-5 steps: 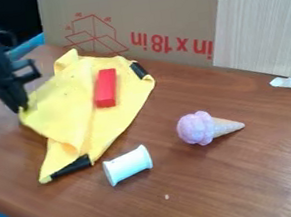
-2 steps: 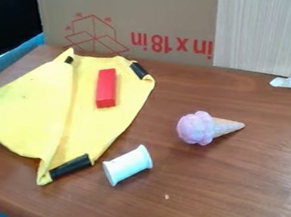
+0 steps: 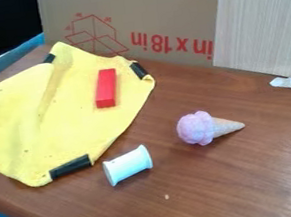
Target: Unfold the cloth from right to left
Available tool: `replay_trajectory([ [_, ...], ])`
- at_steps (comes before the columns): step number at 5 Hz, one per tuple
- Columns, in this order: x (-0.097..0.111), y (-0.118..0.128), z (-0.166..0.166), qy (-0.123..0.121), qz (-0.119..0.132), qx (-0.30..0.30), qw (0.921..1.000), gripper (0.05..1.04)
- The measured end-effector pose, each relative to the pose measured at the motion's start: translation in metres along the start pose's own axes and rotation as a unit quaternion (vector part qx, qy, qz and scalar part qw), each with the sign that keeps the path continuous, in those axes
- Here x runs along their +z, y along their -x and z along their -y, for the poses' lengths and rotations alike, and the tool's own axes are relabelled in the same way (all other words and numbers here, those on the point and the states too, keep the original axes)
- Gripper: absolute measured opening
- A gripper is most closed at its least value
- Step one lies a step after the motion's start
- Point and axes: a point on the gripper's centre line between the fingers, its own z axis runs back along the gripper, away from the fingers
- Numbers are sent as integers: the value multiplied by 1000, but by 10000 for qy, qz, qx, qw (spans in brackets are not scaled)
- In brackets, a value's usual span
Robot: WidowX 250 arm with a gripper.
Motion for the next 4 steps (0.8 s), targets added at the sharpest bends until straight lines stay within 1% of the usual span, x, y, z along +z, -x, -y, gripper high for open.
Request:
replay_trajectory([
  [1,-3,6,-25,-43,-18,190,9998,50],
  [3,-8,19,-53,-48,20,504,9987,50],
  [4,0,20,-56,-200,192,405,9988,50],
])
